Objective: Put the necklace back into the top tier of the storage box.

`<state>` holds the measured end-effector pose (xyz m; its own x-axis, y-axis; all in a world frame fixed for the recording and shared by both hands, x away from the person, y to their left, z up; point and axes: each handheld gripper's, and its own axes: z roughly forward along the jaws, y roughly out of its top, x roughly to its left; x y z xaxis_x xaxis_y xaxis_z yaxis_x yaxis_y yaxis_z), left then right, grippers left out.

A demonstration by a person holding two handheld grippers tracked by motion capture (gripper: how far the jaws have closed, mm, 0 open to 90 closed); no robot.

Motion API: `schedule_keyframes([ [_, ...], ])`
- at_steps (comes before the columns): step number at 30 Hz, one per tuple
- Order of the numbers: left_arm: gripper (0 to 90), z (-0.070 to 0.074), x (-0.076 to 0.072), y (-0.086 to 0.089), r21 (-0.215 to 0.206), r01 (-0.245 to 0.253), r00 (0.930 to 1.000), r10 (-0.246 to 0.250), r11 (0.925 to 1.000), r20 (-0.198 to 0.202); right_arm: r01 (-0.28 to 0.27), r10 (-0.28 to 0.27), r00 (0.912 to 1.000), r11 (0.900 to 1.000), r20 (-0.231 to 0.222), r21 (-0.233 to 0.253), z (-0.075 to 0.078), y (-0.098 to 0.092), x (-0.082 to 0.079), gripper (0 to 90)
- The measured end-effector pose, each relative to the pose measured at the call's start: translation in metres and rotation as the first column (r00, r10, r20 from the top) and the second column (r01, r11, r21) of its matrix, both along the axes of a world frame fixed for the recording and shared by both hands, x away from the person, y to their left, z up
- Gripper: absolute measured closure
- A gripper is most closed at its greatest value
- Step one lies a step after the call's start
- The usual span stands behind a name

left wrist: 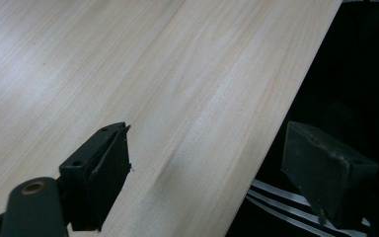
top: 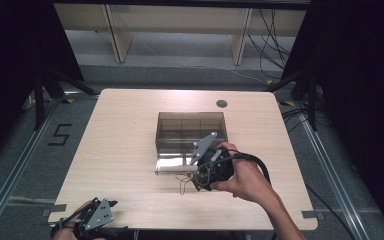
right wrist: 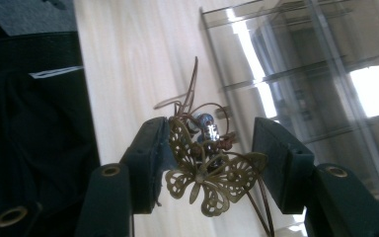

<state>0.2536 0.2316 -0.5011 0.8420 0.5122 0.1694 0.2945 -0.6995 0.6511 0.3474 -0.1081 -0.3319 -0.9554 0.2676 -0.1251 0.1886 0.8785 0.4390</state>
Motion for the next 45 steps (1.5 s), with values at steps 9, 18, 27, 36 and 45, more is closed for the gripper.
schedule_keyframes([
  [9,18.0,-0.001,0.000,0.000,-0.002,0.005,0.9999,-0.005,1.0000,-0.010,0.002,-0.002,0.9998,1.000,0.022,-0.028,0.019,0.011,0.015,49.0],
  [18,18.0,0.000,0.000,0.001,0.000,0.002,1.0000,-0.002,1.0000,-0.002,0.038,-0.036,0.9983,0.999,0.045,-0.030,0.034,0.016,0.037,49.0],
  [27,18.0,0.000,0.000,0.001,0.002,0.002,1.0000,-0.002,1.0000,-0.003,0.096,-0.092,0.9942,0.993,0.057,-0.075,0.031,0.009,0.058,49.0],
  [36,18.0,0.000,0.000,0.001,0.000,0.002,1.0000,-0.002,1.0000,-0.003,0.110,-0.109,0.9939,0.989,0.016,-0.098,0.012,0.012,0.068,49.0],
  [45,18.0,-0.001,0.000,0.001,-0.004,0.005,0.9999,-0.005,1.0000,-0.011,0.097,-0.101,0.9946,0.988,-0.024,-0.119,-0.011,0.020,0.076,49.0],
])
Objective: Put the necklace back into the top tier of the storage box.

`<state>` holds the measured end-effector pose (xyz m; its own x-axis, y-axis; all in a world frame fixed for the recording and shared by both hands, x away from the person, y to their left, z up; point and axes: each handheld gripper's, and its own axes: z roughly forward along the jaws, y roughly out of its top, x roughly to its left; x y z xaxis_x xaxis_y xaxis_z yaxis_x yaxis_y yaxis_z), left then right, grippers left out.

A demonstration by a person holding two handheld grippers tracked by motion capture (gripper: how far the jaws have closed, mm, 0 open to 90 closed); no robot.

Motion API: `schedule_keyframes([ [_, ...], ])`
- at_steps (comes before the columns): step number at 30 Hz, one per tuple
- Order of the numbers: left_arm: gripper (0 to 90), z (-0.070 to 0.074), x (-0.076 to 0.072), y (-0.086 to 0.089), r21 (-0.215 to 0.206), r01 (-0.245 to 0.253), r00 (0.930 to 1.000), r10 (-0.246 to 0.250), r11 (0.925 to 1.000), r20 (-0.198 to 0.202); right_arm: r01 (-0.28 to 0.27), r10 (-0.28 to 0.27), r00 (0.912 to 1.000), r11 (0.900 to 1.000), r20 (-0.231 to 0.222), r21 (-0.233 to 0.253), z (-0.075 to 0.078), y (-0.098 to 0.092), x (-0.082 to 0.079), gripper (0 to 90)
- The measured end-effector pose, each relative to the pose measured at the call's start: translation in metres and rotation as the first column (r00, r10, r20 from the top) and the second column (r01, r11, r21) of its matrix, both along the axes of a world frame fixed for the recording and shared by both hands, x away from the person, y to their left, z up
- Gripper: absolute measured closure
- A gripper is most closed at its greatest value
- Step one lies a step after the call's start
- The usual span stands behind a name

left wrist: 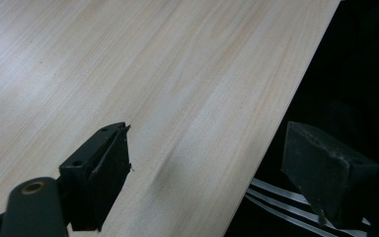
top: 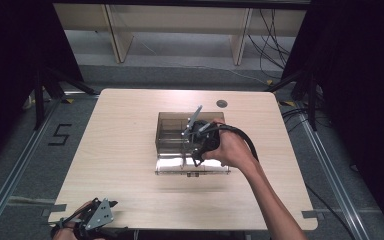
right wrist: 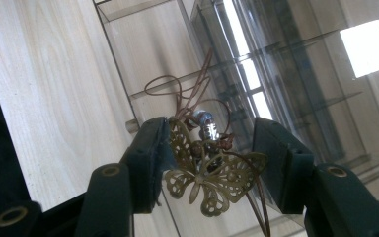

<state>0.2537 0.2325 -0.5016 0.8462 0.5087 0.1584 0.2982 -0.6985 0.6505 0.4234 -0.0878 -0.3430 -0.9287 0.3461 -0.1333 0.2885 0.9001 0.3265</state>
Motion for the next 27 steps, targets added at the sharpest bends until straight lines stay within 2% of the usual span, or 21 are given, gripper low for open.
schedule_keyframes([
  [8,18.0,0.000,0.001,0.000,0.006,0.007,1.0000,-0.007,1.0000,-0.002,-0.003,0.002,0.9996,1.000,-0.029,-0.011,-0.014,0.009,0.003,49.0],
  [11,18.0,0.000,0.000,0.000,0.006,0.005,1.0000,-0.005,1.0000,-0.002,0.000,-0.001,0.9996,0.999,-0.029,-0.032,-0.023,0.009,0.007,49.0],
  [12,18.0,0.000,0.000,0.000,0.006,0.005,1.0000,-0.005,1.0000,-0.002,0.014,-0.016,0.9992,0.999,-0.037,-0.043,-0.024,0.009,0.007,49.0],
  [13,18.0,0.000,0.000,0.000,0.007,0.005,1.0000,-0.005,1.0000,-0.002,0.031,-0.033,0.9981,0.999,-0.053,-0.027,-0.025,0.010,0.005,49.0],
  [15,18.0,0.000,0.000,0.000,0.009,0.005,1.0000,-0.005,0.9999,-0.002,0.036,-0.038,0.9976,0.999,-0.058,-0.036,-0.026,0.010,0.005,49.0],
  [16,18.0,-0.001,0.000,0.000,0.010,0.005,1.0000,-0.005,0.9999,-0.002,0.018,-0.020,0.9982,0.999,-0.056,-0.034,-0.028,0.011,0.007,49.0],
  [17,18.0,-0.001,0.000,0.000,0.012,0.006,1.0000,-0.005,0.9999,-0.001,0.000,-0.003,0.9990,0.999,-0.044,-0.051,-0.031,0.011,0.009,49.0],
  [20,18.0,0.000,0.000,0.000,0.007,0.004,1.0000,-0.004,1.0000,-0.002,-0.002,-0.001,0.9989,0.998,-0.048,-0.058,-0.033,0.012,0.010,49.0],
  [22,18.0,0.000,0.000,0.000,0.000,0.002,1.0000,-0.002,1.0000,-0.002,0.016,-0.018,0.9978,0.999,-0.064,-0.041,-0.036,0.015,0.009,49.0],
  [23,18.0,0.000,0.000,0.000,0.002,-0.002,1.0000,0.002,1.0000,0.001,0.000,-0.003,0.9983,0.998,-0.059,-0.057,-0.038,0.015,0.011,49.0],
  [24,18.0,-0.001,0.000,0.000,0.003,-0.005,1.0000,0.005,1.0000,0.005,-0.041,0.039,0.9982,0.998,-0.045,-0.050,-0.042,0.016,0.015,49.0],
  [25,18.0,-0.001,0.000,0.000,0.003,-0.005,1.0000,0.005,1.0000,0.005,-0.041,0.039,0.9982,0.998,-0.045,-0.050,-0.042,0.016,0.015,49.0],
  [26,18.0,-0.001,0.000,-0.001,0.001,0.003,1.0000,-0.003,1.0000,-0.003,0.003,-0.006,0.9983,0.998,-0.057,-0.056,-0.041,0.018,0.012,49.0],
  [27,18.0,-0.001,0.000,-0.001,0.001,0.003,1.0000,-0.003,1.0000,-0.003,0.003,-0.006,0.9983,0.998,-0.057,-0.056,-0.041,0.018,0.012,49.0],
])
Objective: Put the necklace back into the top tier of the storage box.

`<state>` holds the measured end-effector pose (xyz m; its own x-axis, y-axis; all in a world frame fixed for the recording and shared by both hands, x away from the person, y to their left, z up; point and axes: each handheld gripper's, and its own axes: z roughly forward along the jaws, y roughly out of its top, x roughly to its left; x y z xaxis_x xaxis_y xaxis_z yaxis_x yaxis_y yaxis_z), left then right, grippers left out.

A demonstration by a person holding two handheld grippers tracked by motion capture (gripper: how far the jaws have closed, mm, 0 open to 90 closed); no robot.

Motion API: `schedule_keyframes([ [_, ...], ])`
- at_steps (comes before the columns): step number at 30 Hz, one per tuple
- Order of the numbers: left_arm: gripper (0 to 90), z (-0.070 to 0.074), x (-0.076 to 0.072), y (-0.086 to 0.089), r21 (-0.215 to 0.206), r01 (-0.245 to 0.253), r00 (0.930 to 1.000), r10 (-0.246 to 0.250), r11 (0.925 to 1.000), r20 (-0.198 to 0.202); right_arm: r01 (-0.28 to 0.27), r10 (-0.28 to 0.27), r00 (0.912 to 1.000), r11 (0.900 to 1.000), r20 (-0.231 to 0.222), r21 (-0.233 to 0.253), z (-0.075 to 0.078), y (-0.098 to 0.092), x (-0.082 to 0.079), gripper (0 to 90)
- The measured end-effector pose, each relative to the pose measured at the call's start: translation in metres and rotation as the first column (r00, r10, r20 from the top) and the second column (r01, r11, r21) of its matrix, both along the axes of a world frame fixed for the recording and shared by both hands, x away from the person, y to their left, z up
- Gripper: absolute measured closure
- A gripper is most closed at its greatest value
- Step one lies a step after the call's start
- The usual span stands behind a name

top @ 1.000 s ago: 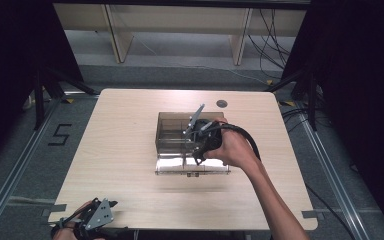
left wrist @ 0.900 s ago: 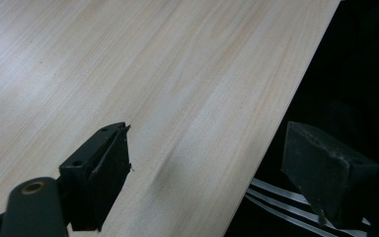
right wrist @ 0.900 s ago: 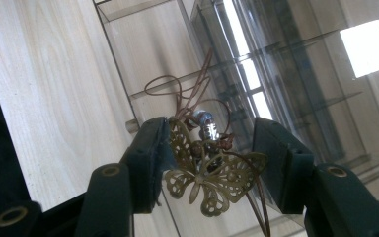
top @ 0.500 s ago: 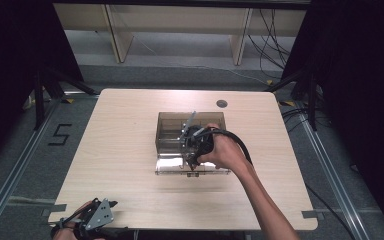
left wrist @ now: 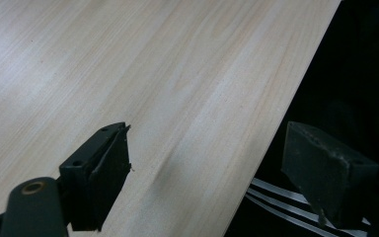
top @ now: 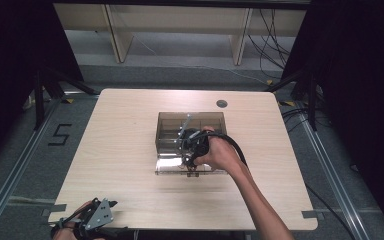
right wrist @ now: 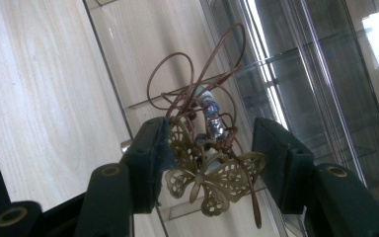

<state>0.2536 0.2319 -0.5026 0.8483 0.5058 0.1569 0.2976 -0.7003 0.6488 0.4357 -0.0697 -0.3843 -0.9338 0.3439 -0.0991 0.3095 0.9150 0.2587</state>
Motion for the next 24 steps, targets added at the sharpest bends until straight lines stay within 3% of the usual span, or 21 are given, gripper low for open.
schedule_keyframes([
  [6,18.0,0.001,0.000,0.000,0.006,-0.007,0.9999,0.007,1.0000,0.012,-0.005,0.005,1.0000,1.000,0.003,-0.003,-0.004,0.003,0.003,48.9],
  [12,18.0,0.001,0.000,0.000,0.006,0.004,1.0000,-0.004,1.0000,0.000,-0.016,0.016,0.9997,1.000,-0.015,0.006,-0.011,0.002,0.005,48.9],
  [19,18.0,0.000,0.000,0.000,0.009,0.002,1.0000,-0.002,1.0000,0.001,0.022,-0.019,0.9988,0.997,-0.044,0.069,-0.011,0.000,0.004,47.9],
  [24,18.0,0.000,0.000,0.000,0.013,0.001,1.0000,-0.001,0.9999,0.001,0.041,-0.035,0.9978,0.995,-0.056,0.094,-0.006,-0.003,0.004,40.7],
])
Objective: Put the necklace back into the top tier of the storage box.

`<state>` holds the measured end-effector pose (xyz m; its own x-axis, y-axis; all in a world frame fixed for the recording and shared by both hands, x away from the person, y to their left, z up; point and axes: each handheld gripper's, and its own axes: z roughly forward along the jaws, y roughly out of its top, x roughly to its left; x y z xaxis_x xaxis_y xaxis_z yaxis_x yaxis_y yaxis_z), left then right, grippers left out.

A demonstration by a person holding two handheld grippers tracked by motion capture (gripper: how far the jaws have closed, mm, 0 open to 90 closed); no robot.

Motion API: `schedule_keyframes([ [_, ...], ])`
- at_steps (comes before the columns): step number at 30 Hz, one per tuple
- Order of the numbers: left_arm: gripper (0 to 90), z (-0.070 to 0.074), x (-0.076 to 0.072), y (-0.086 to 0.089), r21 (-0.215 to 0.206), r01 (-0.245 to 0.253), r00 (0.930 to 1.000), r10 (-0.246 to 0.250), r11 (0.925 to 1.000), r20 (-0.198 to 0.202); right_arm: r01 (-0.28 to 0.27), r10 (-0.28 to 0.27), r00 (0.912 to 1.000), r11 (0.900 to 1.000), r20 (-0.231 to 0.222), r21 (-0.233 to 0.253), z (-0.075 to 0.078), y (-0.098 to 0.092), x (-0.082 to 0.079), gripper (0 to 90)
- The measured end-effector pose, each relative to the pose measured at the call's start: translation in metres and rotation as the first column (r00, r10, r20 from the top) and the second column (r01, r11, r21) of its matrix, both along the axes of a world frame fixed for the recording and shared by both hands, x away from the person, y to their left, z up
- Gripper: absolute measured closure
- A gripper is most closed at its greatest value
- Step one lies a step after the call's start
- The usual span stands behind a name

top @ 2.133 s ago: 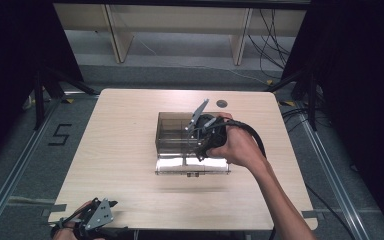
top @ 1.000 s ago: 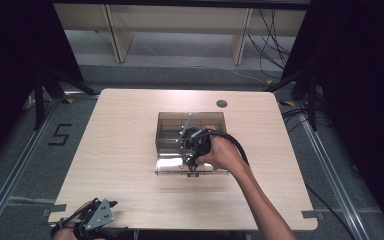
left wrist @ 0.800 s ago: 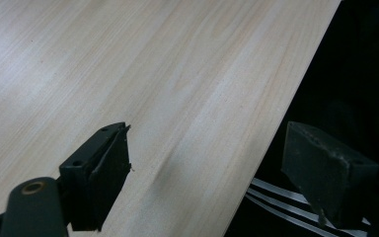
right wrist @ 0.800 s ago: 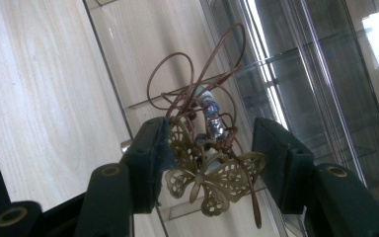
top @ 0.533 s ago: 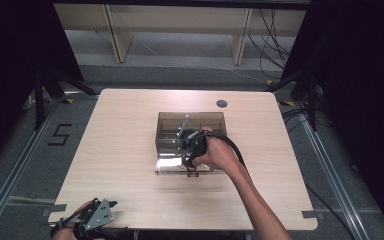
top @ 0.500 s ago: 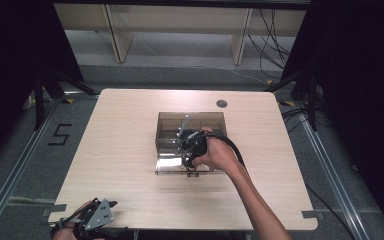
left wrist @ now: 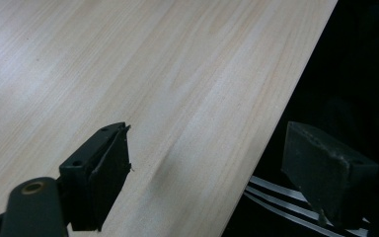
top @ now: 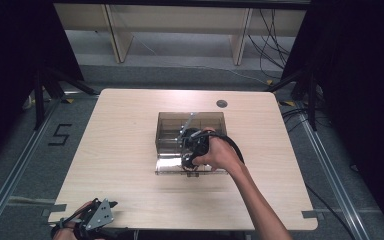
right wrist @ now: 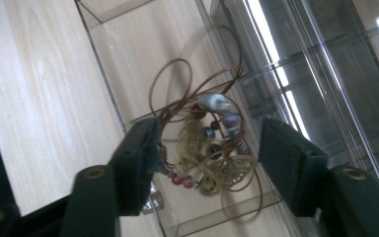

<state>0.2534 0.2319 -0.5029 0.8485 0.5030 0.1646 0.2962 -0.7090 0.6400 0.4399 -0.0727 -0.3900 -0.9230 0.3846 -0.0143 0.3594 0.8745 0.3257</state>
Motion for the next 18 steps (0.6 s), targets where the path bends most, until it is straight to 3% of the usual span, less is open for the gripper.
schedule_keyframes([
  [18,18.0,0.001,0.000,0.000,0.000,0.004,1.0000,-0.004,1.0000,-0.002,0.002,-0.005,0.9982,0.998,0.060,0.056,0.016,-0.009,-0.009,37.0],
])
